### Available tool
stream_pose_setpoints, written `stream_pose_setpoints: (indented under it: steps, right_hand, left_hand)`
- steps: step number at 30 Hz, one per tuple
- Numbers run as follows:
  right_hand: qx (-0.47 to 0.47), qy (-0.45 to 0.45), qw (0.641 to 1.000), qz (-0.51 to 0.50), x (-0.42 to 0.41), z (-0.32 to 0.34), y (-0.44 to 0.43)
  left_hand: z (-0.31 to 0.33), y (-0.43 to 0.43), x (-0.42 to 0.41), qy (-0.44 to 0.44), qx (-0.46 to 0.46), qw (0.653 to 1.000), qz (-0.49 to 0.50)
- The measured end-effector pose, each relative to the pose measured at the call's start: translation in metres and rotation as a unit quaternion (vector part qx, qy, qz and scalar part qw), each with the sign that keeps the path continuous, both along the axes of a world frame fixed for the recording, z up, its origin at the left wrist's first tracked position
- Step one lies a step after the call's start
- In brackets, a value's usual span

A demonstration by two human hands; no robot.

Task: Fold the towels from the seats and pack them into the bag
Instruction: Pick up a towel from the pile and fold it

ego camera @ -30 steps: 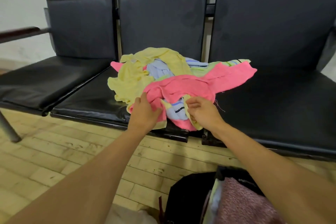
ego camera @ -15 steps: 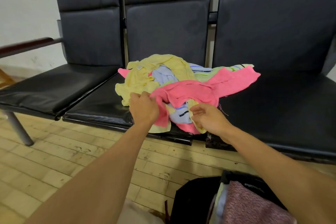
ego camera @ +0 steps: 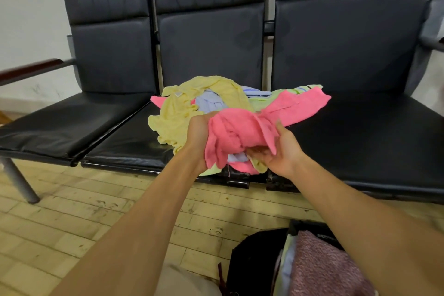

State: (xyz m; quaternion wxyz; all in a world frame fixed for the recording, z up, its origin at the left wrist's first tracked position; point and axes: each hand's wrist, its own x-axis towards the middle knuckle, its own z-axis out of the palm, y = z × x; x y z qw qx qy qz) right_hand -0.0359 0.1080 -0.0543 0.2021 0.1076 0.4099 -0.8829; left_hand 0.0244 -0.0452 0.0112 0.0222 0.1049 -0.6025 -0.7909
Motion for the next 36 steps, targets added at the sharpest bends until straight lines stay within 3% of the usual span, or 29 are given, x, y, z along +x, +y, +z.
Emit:
stream_pose_setpoints:
  steps: [5,8,12,16,21,25,30,36]
  right_hand:
    - [0.07,0.023,0.997,-0.026,0.004,0.006,0.023]
    - [0.046,0.038,0.997,-0.051,0.008,0.021,0.045]
    - [0.004,0.062,0.991,-0.117,0.026,0.05,0.086]
    - [0.053,0.082,0.984,-0.149,0.043,0.055,0.138]
    - [0.155,0.057,0.977,-0.133,0.062,0.019,0.198]
    - [0.225,0.02,0.952,-0.206,0.07,-0.012,0.218]
    - [0.286,0.008,0.939,-0.19,0.068,-0.012,0.224]
    - [0.332,-0.019,0.935,-0.12,0.072,-0.009,0.234]
  left_hand:
    - [-0.002,0.025,0.005,-0.069,-0.132,0.983,-0.106]
    - [-0.01,0.041,0.0,-0.057,-0.168,0.969,-0.173]
    - [-0.017,0.063,-0.011,0.045,-0.286,0.949,-0.124]
    - [-0.026,0.088,-0.016,0.061,-0.306,0.942,-0.123]
    - [-0.049,0.105,-0.037,0.018,-0.457,0.876,-0.153]
    - [-0.067,0.109,-0.052,-0.012,-0.565,0.813,-0.14]
    - [-0.077,0.118,-0.056,-0.054,-0.575,0.808,-0.115]
    - [-0.079,0.112,-0.056,-0.082,-0.628,0.767,-0.108]
